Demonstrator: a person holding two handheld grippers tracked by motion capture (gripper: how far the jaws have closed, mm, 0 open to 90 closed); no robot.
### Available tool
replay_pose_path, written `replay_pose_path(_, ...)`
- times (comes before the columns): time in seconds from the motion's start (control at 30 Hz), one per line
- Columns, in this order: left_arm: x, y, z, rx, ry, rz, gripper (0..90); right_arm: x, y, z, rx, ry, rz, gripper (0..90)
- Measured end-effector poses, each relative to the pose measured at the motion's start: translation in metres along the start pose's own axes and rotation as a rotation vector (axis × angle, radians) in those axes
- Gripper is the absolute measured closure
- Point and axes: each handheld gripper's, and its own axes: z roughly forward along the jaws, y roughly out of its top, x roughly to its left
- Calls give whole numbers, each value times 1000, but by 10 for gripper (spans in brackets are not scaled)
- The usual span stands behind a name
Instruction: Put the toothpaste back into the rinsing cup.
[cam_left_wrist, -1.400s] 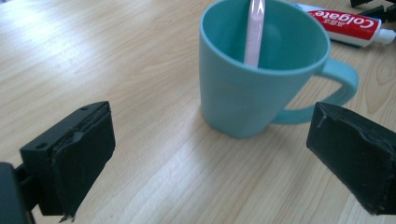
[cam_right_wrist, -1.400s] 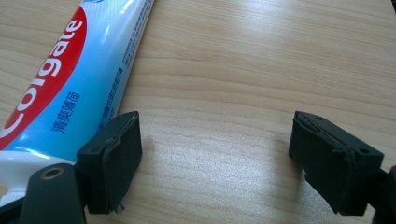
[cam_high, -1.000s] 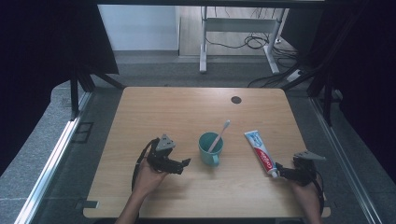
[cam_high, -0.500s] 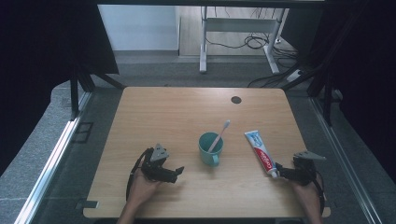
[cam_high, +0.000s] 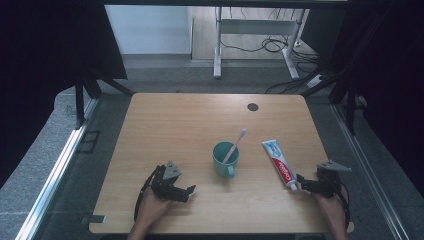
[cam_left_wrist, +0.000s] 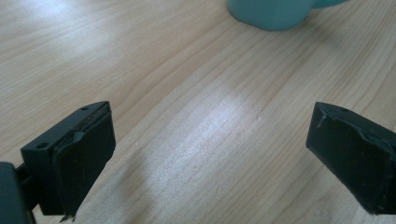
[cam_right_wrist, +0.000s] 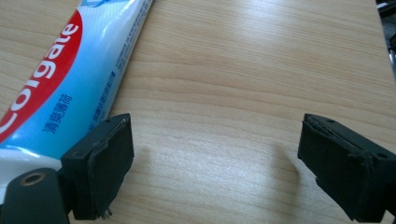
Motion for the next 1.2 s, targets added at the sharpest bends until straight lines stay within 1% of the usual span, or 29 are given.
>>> replay_pose_path(0.2,-1,-3,5,22,-3,0,14,-3,1,-3,13,-13,-13,83)
replay_pose_path(0.27,-1,-4,7,38,0,1,14,-4,1,-4,13,-14,-20,81)
replay_pose_path(0.3,-1,-4,7,34,1,1,14,-5,2,-4,13,-14,-18,79)
replay_pose_path(0.43,2,-4,8,50,-9,-24,25,-6,3,-7,16,-18,-28,72)
replay_pose_path(0.47,3,-3,9,67,-13,-31,29,-6,3,-7,15,-22,-34,71)
replay_pose_path(0.5,3,-3,10,88,-15,-31,34,-5,4,-8,16,-21,-38,70)
replay_pose_path(0.53,3,-3,11,99,-11,-26,38,-5,5,-8,22,-19,-40,68)
replay_pose_path(0.6,2,-3,11,101,-7,-22,35,-5,6,-9,26,-22,-51,66)
replay_pose_path(0.8,2,-3,11,101,-4,-25,38,-2,10,-9,50,-10,-71,62)
replay_pose_path(0.87,2,-3,11,101,-3,-25,39,-1,11,-8,59,-15,-80,59)
replay_pose_path(0.93,2,-3,11,100,-3,-26,38,0,11,-6,71,-6,-79,56)
replay_pose_path(1.07,2,-3,11,101,-2,-27,38,5,11,-2,92,-4,-99,52)
replay_pose_path(1.2,2,-3,11,101,-1,-26,38,6,12,-2,95,-7,-104,52)
